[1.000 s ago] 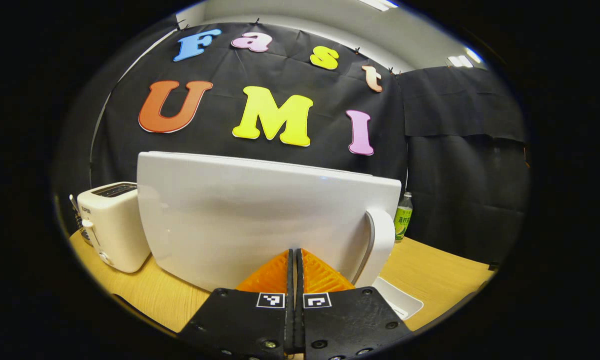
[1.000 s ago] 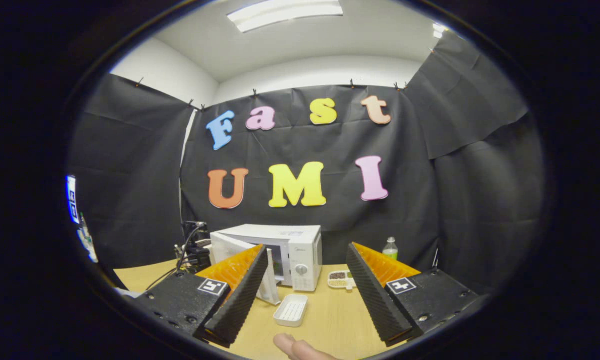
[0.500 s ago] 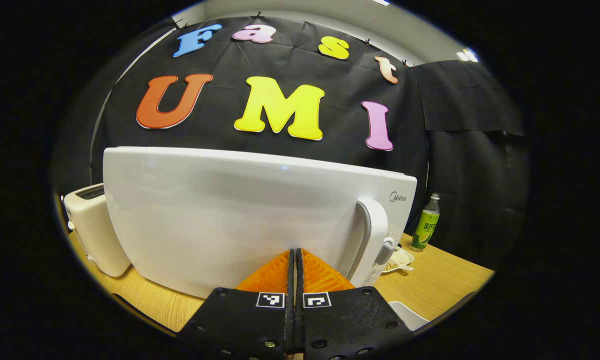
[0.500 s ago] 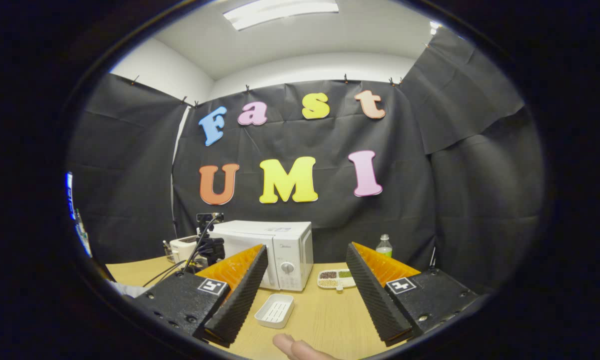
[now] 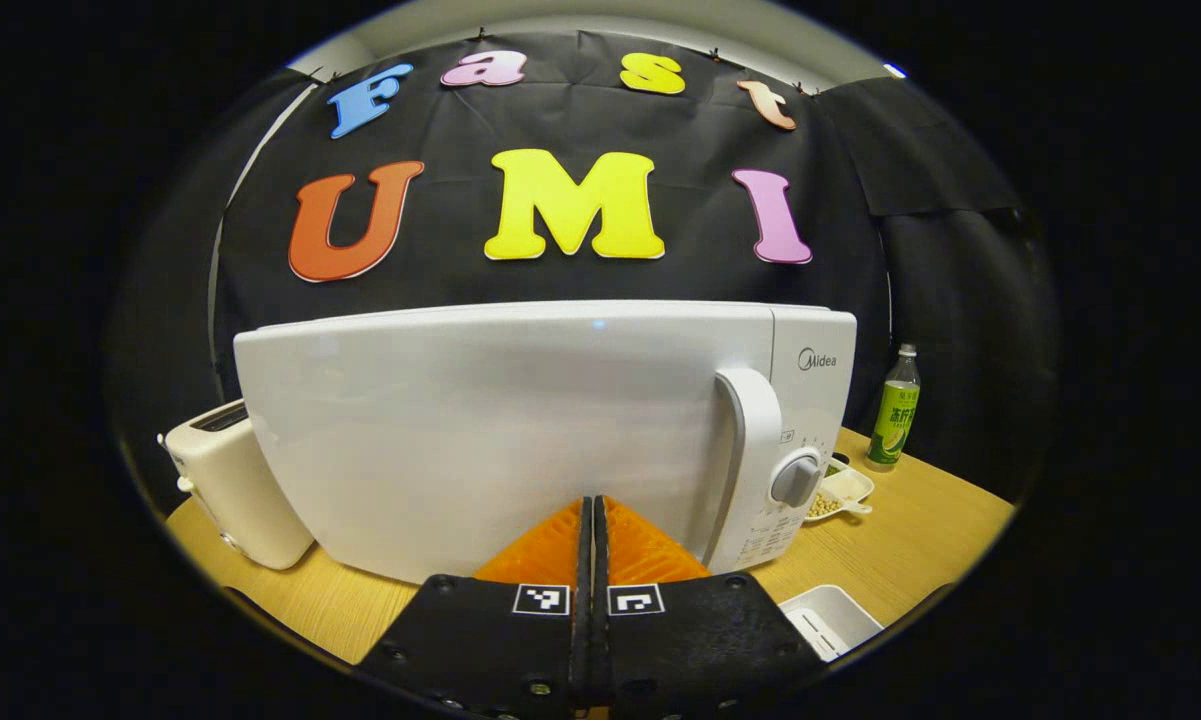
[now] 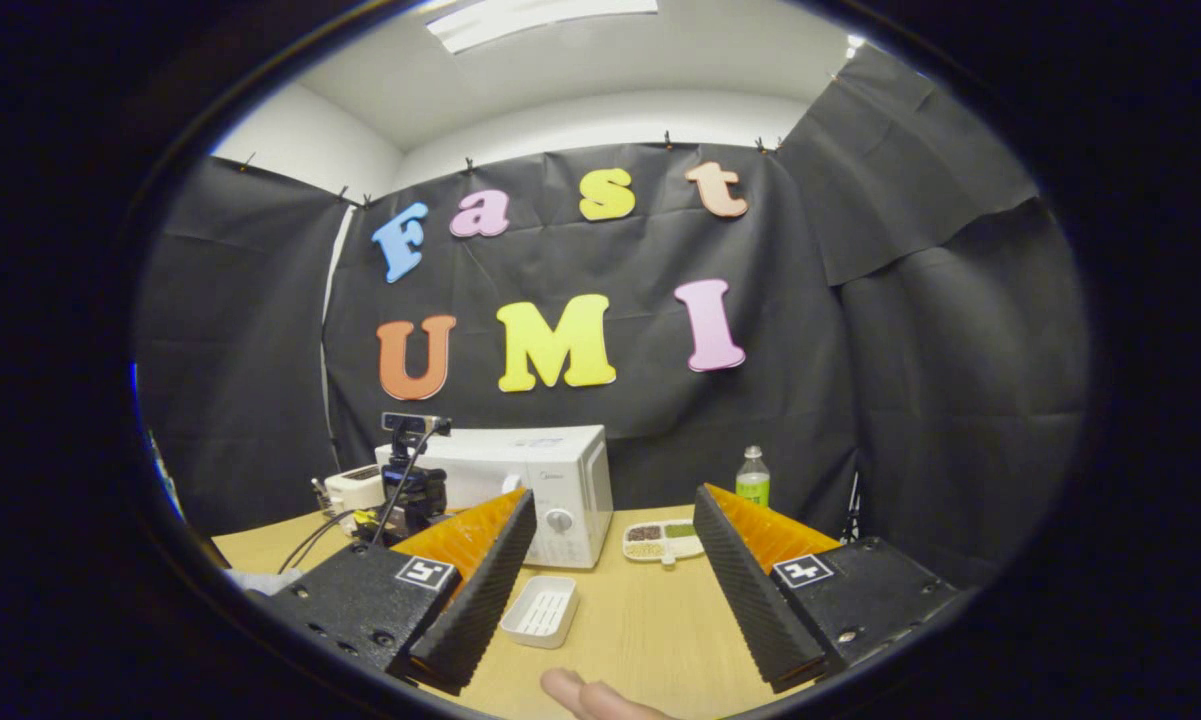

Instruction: Open the microwave oven with the left hand, put the food in, and close the microwave oven.

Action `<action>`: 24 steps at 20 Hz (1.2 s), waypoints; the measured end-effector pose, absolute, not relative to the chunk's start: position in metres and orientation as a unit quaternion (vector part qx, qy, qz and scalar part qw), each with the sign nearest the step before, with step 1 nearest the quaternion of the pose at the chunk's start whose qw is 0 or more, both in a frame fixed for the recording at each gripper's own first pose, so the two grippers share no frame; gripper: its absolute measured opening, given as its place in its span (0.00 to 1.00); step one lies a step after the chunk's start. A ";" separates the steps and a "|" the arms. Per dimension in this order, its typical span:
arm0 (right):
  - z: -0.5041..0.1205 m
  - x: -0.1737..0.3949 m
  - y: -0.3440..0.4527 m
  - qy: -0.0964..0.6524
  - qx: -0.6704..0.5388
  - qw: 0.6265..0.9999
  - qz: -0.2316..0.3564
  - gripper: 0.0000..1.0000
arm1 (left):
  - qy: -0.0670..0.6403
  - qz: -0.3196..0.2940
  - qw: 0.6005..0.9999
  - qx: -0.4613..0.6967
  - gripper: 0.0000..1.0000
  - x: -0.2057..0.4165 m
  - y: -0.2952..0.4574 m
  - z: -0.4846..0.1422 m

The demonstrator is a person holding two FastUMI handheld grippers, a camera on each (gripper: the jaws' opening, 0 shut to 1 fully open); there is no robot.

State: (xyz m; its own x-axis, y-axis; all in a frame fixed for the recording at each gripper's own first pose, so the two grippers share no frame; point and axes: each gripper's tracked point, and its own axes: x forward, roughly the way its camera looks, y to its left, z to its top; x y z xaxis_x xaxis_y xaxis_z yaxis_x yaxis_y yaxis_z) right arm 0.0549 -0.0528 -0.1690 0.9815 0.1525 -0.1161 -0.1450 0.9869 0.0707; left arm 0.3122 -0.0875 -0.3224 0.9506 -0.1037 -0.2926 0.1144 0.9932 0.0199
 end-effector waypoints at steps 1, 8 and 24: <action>-0.169 0.053 -0.054 0.062 0.030 0.995 0.069 0.92 | 0.155 -0.047 0.987 0.014 0.00 0.304 -0.084 -0.320; -0.153 0.033 -0.051 0.066 0.047 0.996 0.049 0.92 | 0.159 -0.031 0.987 0.005 0.64 0.210 -0.072 -0.268; -0.077 -0.047 -0.054 0.032 0.028 0.999 -0.010 0.91 | 0.069 0.008 0.997 0.017 0.97 -0.008 -0.032 -0.086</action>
State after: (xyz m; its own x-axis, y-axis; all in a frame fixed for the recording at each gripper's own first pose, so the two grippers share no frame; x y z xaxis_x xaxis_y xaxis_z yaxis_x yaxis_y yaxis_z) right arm -0.0469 -0.0537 -0.0774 0.9978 -0.0183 -0.0644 0.0218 0.9983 0.0543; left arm -0.0079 -0.0318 -0.0857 0.9904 0.0179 -0.1369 -0.0133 0.9993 0.0348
